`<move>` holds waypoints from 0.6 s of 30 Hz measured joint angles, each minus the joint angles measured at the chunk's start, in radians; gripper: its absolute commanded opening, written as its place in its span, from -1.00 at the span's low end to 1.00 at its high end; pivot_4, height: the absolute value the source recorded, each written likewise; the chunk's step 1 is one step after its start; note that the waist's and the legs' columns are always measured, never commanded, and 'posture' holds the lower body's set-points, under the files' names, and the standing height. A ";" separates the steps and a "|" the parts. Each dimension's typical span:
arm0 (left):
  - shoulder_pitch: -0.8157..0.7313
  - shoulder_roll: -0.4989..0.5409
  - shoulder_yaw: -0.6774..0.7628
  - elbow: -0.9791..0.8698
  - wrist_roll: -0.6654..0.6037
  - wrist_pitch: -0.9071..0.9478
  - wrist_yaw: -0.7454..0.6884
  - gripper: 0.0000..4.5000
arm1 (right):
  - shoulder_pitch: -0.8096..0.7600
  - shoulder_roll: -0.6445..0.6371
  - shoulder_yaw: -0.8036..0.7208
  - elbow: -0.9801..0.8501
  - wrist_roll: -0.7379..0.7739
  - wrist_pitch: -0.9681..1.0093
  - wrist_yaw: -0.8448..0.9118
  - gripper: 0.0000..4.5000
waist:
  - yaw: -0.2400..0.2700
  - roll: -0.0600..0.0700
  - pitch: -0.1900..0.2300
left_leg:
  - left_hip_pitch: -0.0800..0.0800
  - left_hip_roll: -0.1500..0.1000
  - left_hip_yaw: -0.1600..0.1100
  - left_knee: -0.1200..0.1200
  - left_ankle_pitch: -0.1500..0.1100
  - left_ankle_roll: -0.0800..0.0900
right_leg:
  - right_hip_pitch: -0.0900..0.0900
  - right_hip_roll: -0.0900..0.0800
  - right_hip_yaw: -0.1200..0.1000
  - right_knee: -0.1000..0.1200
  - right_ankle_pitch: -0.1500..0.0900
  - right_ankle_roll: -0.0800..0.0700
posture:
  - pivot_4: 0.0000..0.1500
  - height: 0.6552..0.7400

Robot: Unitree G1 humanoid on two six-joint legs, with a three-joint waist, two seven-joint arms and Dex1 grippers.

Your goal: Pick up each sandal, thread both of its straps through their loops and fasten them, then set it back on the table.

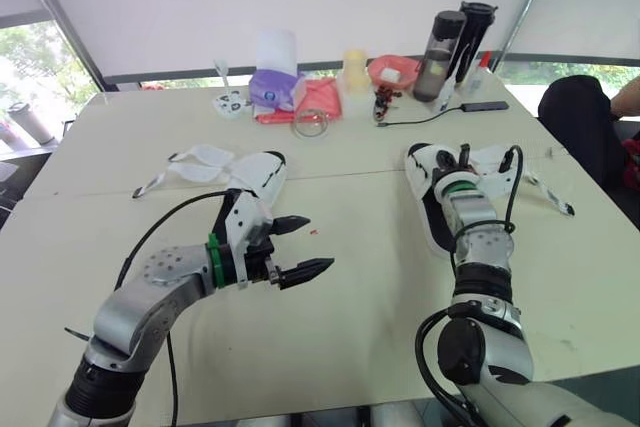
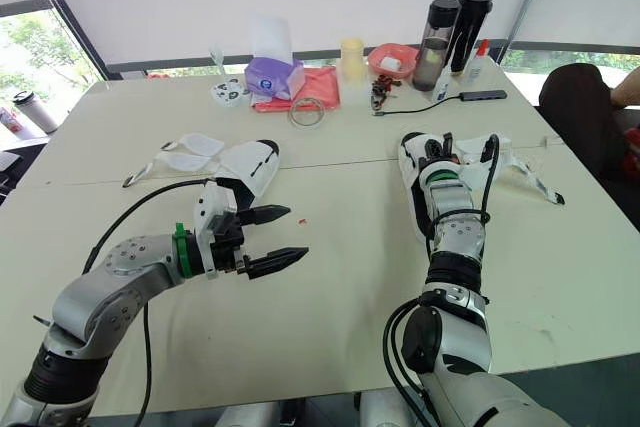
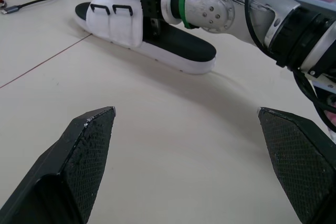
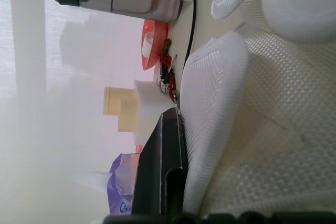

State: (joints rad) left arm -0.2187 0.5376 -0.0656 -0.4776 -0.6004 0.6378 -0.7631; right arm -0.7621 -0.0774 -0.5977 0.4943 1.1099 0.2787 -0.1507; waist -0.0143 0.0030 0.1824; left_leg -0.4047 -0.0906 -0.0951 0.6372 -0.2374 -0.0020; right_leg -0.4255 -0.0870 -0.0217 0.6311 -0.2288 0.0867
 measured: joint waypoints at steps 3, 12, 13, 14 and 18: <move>0.000 0.000 0.000 0.000 0.000 0.000 0.002 1.00 | 0.000 -0.004 0.001 0.000 -0.009 0.010 0.008 -0.98 | 0.000 0.000 0.000 | 0.000 0.000 0.001 0.000 0.000 0.000 | 0.000 0.000 0.001 0.000 0.000 0.000 | 1.00 1.00; 0.000 0.065 0.006 -0.012 -0.016 0.004 -0.053 1.00 | 0.063 -0.233 0.126 -0.211 0.084 0.534 0.042 -0.98 | -0.001 0.001 0.001 | -0.002 0.002 0.008 -0.001 -0.001 0.002 | -0.005 -0.001 0.008 0.000 0.000 0.000 | 1.00 1.00; -0.001 0.073 0.006 -0.017 -0.021 0.005 -0.064 1.00 | 0.063 -0.262 0.131 -0.235 0.119 0.609 0.041 -0.98 | -0.002 0.001 0.001 | -0.002 0.002 0.009 -0.001 -0.001 0.002 | -0.005 -0.001 0.008 -0.001 0.000 0.000 | 1.00 1.00; -0.001 0.078 0.006 -0.023 -0.024 0.005 -0.073 1.00 | 0.063 -0.283 0.133 -0.258 0.156 0.676 0.040 -0.98 | -0.003 0.001 0.001 | -0.001 0.003 0.009 -0.002 -0.001 0.002 | -0.005 -0.001 0.008 -0.001 0.000 0.000 | 1.00 1.00; 0.015 0.139 0.002 -0.068 -0.058 0.017 -0.139 1.00 | 0.137 -0.446 0.209 -0.334 0.347 1.002 0.104 -0.98 | 0.005 0.001 0.001 | -0.002 0.003 0.009 -0.003 -0.002 0.003 | -0.005 -0.001 0.008 -0.001 -0.002 -0.003 | 1.00 1.00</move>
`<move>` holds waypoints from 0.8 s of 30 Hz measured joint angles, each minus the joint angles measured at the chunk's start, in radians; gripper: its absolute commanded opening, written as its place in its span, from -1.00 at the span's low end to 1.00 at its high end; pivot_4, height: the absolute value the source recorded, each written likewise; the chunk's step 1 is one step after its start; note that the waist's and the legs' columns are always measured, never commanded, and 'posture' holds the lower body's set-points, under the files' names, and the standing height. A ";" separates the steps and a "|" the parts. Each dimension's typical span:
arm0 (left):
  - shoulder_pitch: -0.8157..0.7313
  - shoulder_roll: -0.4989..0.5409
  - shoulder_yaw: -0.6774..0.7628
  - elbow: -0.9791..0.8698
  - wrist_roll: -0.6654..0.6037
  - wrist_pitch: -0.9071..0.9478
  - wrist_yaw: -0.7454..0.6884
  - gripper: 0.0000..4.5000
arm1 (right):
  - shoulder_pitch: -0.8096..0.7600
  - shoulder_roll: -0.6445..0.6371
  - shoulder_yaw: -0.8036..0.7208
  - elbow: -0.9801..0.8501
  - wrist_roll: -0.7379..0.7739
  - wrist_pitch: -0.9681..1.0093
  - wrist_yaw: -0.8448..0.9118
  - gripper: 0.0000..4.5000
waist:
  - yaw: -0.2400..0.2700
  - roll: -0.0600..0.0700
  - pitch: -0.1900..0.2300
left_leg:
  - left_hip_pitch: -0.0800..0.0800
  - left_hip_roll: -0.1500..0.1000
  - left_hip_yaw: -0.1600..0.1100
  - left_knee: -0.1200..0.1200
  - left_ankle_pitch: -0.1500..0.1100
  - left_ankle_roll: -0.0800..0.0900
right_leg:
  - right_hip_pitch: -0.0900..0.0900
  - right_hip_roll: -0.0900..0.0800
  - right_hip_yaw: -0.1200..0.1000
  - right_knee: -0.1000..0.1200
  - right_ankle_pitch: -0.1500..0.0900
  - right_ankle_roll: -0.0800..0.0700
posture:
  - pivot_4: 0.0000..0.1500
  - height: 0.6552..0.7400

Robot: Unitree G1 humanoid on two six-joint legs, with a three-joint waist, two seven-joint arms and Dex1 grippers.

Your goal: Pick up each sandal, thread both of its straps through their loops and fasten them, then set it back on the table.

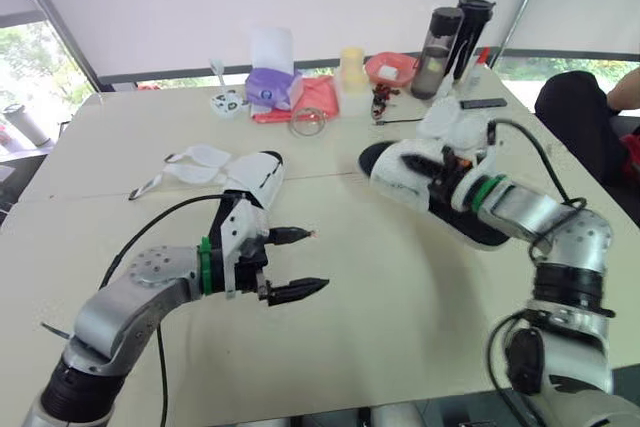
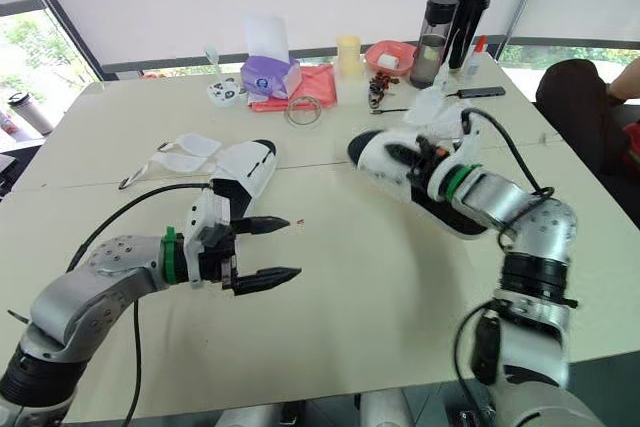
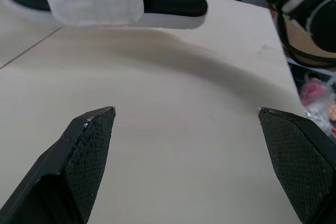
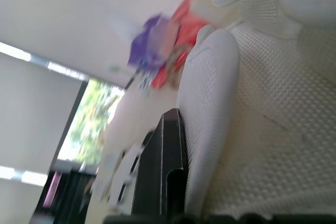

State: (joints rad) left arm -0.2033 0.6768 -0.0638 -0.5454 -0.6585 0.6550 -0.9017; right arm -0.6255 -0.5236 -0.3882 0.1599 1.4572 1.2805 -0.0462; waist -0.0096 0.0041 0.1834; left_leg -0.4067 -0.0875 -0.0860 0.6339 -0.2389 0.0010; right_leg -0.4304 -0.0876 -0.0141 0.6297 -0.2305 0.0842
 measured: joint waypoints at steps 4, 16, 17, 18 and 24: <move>0.005 0.022 -0.004 -0.005 -0.005 0.010 -0.042 1.00 | 0.091 -0.115 0.115 -0.109 0.100 0.226 0.172 -0.98 | -0.002 -0.001 0.000 | -0.001 0.000 0.002 0.002 -0.001 0.002 | 0.001 0.000 0.000 -0.002 0.000 0.000 | 1.00 1.00; 0.034 0.018 -0.021 -0.006 -0.005 0.009 -0.054 1.00 | 0.110 -0.184 0.239 -0.149 0.025 0.284 0.488 -0.98 | 0.000 -0.002 0.001 | -0.002 0.000 0.003 0.012 -0.004 0.006 | 0.003 -0.001 0.000 -0.002 0.001 0.003 | 1.00 1.00; 0.037 0.016 -0.022 -0.006 -0.005 0.009 -0.050 1.00 | 0.105 -0.183 0.245 -0.142 0.004 0.278 0.498 -0.98 | 0.000 -0.002 0.001 | -0.002 0.000 0.003 0.012 -0.004 0.006 | 0.003 -0.001 0.000 -0.002 0.001 0.003 | 1.00 1.00; 0.037 0.013 -0.022 -0.007 -0.005 0.009 -0.046 1.00 | 0.101 -0.182 0.252 -0.132 -0.023 0.266 0.507 -0.98 | 0.001 -0.002 0.001 | -0.002 0.000 0.003 0.012 -0.004 0.006 | 0.003 -0.001 0.001 -0.002 0.001 0.003 | 1.00 1.00; 0.047 -0.003 -0.030 -0.007 0.000 0.005 -0.027 1.00 | 0.073 -0.156 0.263 -0.088 -0.083 0.257 0.546 -0.98 | 0.001 -0.002 0.001 | -0.002 0.000 0.003 0.012 -0.004 0.006 | 0.003 -0.001 0.001 -0.002 0.001 0.003 | 1.00 1.00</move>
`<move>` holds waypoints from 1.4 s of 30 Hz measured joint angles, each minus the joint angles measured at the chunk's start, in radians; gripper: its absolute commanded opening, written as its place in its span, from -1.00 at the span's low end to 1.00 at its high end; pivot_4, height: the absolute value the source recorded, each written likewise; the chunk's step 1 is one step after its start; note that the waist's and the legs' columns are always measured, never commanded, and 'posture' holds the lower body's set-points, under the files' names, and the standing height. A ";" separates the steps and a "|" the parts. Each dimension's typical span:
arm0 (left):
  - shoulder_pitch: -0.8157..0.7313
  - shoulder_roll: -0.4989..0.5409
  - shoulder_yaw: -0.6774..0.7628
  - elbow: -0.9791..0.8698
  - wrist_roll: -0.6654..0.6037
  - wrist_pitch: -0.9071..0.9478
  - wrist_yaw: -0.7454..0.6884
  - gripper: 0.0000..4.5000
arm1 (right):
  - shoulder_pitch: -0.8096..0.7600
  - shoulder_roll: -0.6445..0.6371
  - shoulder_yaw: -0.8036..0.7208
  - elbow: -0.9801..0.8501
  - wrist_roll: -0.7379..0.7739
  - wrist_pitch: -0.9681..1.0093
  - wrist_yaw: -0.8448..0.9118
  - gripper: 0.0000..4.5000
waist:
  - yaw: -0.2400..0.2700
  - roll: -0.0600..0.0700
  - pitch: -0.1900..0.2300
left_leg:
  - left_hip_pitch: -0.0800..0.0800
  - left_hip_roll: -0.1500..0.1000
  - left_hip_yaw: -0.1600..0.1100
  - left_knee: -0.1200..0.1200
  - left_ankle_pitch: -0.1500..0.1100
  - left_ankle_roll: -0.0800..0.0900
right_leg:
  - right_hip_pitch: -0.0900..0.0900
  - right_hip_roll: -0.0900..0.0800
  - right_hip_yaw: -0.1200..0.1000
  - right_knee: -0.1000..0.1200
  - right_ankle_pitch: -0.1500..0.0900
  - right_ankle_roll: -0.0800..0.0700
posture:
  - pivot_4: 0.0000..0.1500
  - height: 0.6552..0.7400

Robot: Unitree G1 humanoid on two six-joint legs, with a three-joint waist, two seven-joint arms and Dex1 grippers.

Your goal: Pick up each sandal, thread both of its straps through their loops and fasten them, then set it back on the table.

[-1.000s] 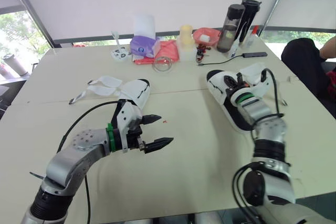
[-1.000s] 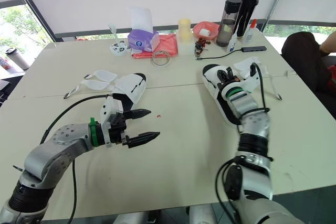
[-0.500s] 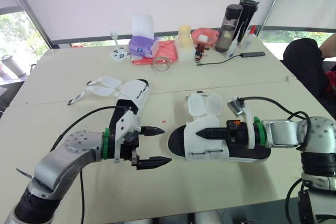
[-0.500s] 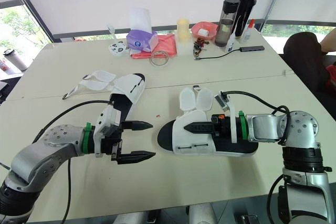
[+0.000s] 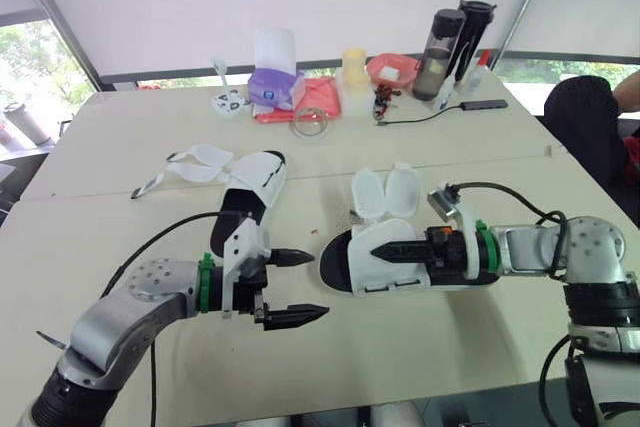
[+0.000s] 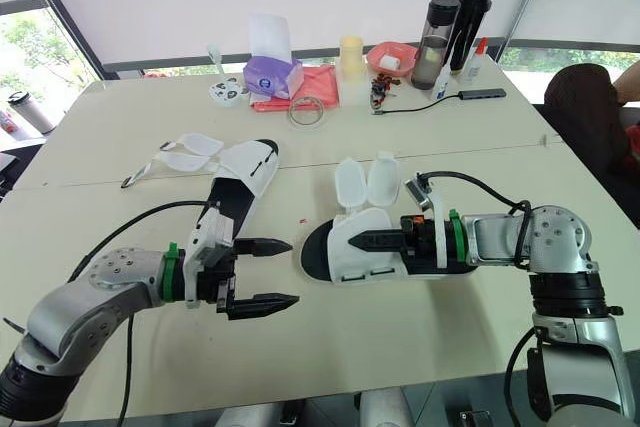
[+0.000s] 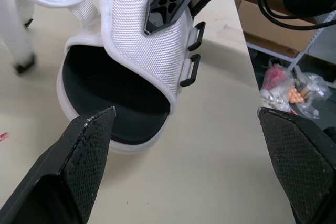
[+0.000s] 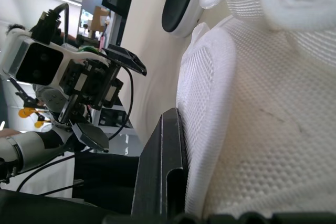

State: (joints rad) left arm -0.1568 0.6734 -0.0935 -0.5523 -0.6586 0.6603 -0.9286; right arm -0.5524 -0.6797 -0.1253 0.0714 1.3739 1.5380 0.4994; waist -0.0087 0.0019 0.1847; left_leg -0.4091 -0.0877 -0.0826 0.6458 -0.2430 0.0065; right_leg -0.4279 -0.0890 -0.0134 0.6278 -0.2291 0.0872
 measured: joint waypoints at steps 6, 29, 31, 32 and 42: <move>0.000 -0.010 -0.010 0.001 0.015 -0.010 0.009 1.00 | 0.003 0.032 0.012 0.042 -0.047 0.031 0.023 -0.98 | 0.000 0.000 0.000 | 0.000 0.000 0.000 0.000 0.000 0.000 | 0.000 0.000 0.000 0.000 0.000 0.000 | 1.00 1.00; 0.006 -0.028 -0.012 0.070 0.063 -0.060 0.015 1.00 | 0.075 0.003 -0.029 -0.070 -0.232 -0.017 0.140 0.95 | 0.014 -0.001 0.000 | 0.000 -0.001 0.000 0.000 0.000 0.000 | 0.000 -0.001 0.000 -0.001 0.000 0.000 | 1.00 1.00; 0.006 -0.028 -0.013 0.071 0.063 -0.060 0.014 1.00 | 0.099 -0.022 -0.066 -0.098 -0.231 -0.018 0.143 0.95 | 0.020 -0.001 0.000 | 0.000 0.000 0.000 0.000 -0.001 0.000 | 0.000 -0.001 0.000 -0.001 0.000 0.000 | 1.00 1.00; 0.006 -0.028 -0.013 0.071 0.063 -0.060 0.014 1.00 | 0.114 -0.030 -0.079 -0.105 -0.231 -0.018 0.144 0.95 | 0.021 -0.001 0.000 | 0.000 0.000 0.000 0.000 -0.001 0.000 | 0.000 -0.001 0.000 -0.001 0.000 0.000 | 1.00 1.00; -0.011 -0.034 -0.045 0.123 0.087 -0.088 -0.031 -0.28 | 0.287 -0.157 -0.152 -0.235 -0.234 -0.102 0.268 1.00 | 0.022 -0.001 0.000 | -0.001 0.000 0.000 0.000 -0.001 0.000 | 0.000 -0.001 0.000 -0.001 0.000 0.000 | 1.00 1.00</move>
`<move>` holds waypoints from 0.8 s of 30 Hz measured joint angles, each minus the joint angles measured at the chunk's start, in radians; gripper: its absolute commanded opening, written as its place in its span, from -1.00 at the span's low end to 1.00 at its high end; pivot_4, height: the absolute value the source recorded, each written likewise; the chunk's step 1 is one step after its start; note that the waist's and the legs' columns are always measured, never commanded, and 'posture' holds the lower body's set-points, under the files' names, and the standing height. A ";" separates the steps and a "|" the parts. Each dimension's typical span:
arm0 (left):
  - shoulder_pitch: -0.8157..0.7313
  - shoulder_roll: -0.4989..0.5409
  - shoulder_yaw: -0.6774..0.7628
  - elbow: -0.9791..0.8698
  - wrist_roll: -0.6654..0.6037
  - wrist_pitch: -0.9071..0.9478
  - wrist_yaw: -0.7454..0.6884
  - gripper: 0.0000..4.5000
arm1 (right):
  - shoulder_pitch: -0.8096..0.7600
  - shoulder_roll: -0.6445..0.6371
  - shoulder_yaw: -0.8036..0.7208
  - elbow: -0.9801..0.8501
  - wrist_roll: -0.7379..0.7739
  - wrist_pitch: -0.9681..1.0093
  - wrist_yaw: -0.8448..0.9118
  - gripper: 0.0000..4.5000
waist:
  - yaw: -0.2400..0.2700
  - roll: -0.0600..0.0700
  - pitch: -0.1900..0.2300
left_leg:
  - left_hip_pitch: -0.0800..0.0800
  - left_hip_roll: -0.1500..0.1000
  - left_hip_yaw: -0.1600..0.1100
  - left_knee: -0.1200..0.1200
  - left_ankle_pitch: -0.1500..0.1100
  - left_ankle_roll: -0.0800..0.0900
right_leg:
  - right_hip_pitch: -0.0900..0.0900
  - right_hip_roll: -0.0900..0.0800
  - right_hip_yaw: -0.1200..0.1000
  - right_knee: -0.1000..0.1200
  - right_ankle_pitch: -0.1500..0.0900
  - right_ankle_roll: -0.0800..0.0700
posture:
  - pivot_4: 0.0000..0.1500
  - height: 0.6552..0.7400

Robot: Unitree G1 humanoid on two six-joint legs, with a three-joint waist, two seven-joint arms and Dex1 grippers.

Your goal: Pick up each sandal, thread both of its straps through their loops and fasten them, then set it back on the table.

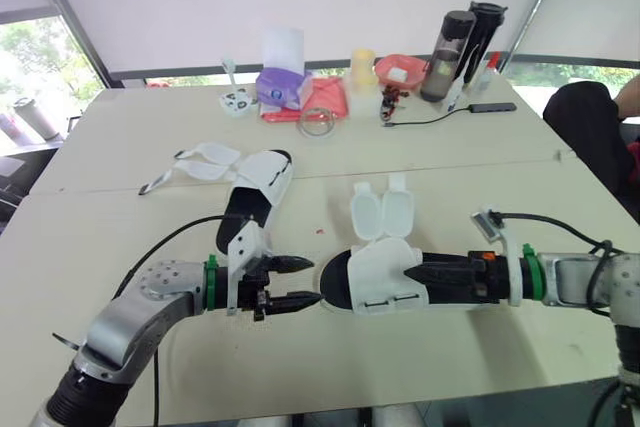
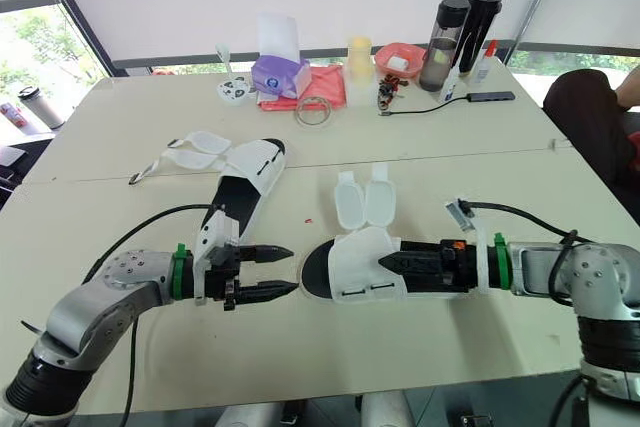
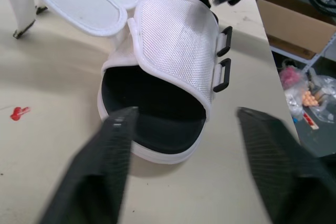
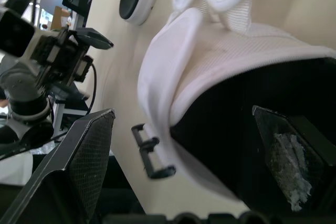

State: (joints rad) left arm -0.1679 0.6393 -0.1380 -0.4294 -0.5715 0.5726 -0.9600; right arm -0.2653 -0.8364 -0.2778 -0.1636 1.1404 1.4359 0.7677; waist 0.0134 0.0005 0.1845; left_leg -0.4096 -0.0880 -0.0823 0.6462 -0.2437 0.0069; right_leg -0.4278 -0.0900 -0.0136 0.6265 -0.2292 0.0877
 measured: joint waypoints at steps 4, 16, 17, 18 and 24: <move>-0.046 -0.034 -0.048 0.090 0.062 -0.072 -0.034 -0.99 | 0.084 -0.074 -0.057 -0.047 -0.035 -0.135 0.126 1.00 | 0.002 0.000 0.000 | 0.000 0.000 0.000 0.000 0.000 0.000 | 0.001 0.000 0.000 -0.001 0.000 0.001 | 1.00 1.00; -0.168 -0.137 -0.178 0.319 0.193 -0.200 -0.132 -0.99 | -0.085 -0.024 -0.078 0.033 -0.039 -0.217 0.065 1.00 | 0.001 -0.003 0.002 | -0.001 0.000 0.000 0.000 0.000 0.000 | 0.001 0.000 0.000 -0.005 0.003 0.002 | 1.00 1.00; -0.173 -0.142 -0.189 0.335 0.203 -0.213 -0.141 -0.99 | -0.105 -0.007 -0.072 0.052 -0.043 -0.217 0.046 1.00 | 0.001 -0.003 0.002 | -0.001 0.000 0.000 0.000 0.000 0.001 | 0.001 0.000 0.000 -0.005 0.003 0.002 | 1.00 1.00; -0.181 -0.149 -0.196 0.350 0.213 -0.220 -0.149 -0.99 | -0.125 0.006 -0.064 0.073 -0.048 -0.215 0.027 1.00 | 0.001 -0.003 0.002 | -0.001 0.000 0.001 0.000 -0.001 0.001 | 0.001 0.000 0.000 -0.006 0.003 0.002 | 1.00 1.00; -0.227 -0.181 -0.233 0.397 0.269 -0.260 -0.167 -0.99 | -0.238 0.044 -0.044 0.156 -0.065 -0.203 -0.036 1.00 | 0.002 -0.003 0.002 | -0.002 0.000 0.001 0.000 -0.001 0.002 | 0.001 -0.001 0.000 -0.008 0.005 0.006 | 1.00 1.00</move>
State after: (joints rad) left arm -0.3946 0.4581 -0.3706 -0.0319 -0.3022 0.3122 -1.1274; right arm -0.5029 -0.7926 -0.3216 -0.0076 1.0755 1.2329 0.7317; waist 0.0154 -0.0023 0.1862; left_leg -0.4119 -0.0885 -0.0818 0.6459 -0.2450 0.0093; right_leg -0.4270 -0.0908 -0.0136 0.6186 -0.2242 0.0935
